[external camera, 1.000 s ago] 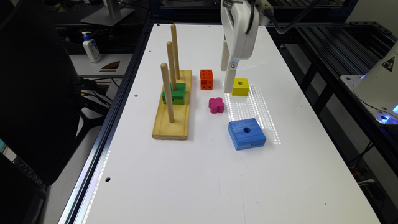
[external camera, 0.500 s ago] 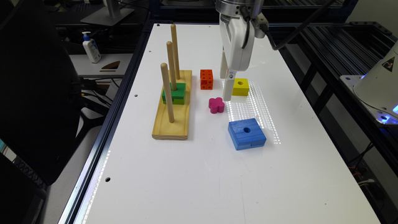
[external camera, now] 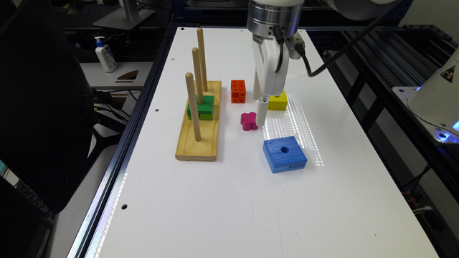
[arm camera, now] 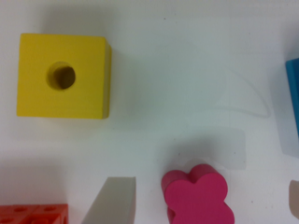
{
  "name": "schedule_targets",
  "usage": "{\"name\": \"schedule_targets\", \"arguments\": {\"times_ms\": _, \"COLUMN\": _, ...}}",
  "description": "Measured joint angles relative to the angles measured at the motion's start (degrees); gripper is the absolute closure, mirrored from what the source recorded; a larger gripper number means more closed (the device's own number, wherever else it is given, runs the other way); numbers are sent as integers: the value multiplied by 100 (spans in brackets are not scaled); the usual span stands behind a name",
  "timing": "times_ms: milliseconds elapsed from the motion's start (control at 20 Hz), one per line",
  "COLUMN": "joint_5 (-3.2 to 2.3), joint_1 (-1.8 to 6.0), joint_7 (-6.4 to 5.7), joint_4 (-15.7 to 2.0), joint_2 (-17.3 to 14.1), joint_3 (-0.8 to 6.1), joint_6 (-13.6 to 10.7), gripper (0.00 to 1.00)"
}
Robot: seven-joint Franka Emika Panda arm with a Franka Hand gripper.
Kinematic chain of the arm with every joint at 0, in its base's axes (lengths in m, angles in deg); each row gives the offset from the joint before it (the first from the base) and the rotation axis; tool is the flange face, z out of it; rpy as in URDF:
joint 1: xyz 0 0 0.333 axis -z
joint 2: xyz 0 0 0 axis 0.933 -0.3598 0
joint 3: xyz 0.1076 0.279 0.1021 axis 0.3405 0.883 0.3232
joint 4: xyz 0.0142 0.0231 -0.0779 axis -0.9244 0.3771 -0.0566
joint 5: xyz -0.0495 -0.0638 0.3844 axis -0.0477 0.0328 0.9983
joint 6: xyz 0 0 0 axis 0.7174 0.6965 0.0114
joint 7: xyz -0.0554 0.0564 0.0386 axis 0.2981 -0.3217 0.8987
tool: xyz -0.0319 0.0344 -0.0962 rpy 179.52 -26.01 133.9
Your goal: Pick up pink flower.
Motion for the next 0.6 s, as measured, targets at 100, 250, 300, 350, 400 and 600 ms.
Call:
{"name": "schedule_targets", "arguments": {"times_ms": 100, "joint_5": 0, "joint_1": 0, "joint_7": 0, "joint_4": -12, "joint_2": 0, "joint_3": 0, "joint_6": 0, "gripper": 0}}
{"name": "schedule_targets", "arguments": {"times_ms": 250, "joint_5": 0, "joint_1": -2, "joint_7": 0, "joint_4": -57, "joint_2": -3, "joint_3": 2, "joint_6": 0, "gripper": 0}}
{"name": "schedule_targets", "arguments": {"times_ms": 300, "joint_5": 0, "joint_1": -3, "joint_7": 0, "joint_4": -73, "joint_2": -7, "joint_3": 3, "joint_6": 0, "gripper": 0}}
{"name": "schedule_targets", "arguments": {"times_ms": 350, "joint_5": 0, "joint_1": -3, "joint_7": 0, "joint_4": -88, "joint_2": -14, "joint_3": 4, "joint_6": 0, "gripper": 0}}
{"name": "schedule_targets", "arguments": {"times_ms": 400, "joint_5": 0, "joint_1": -3, "joint_7": 0, "joint_4": -108, "joint_2": -25, "joint_3": 5, "joint_6": 0, "gripper": 0}}
{"name": "schedule_targets", "arguments": {"times_ms": 600, "joint_5": 0, "joint_1": -3, "joint_7": 0, "joint_4": -162, "joint_2": -88, "joint_3": 7, "joint_6": 1, "gripper": 0}}
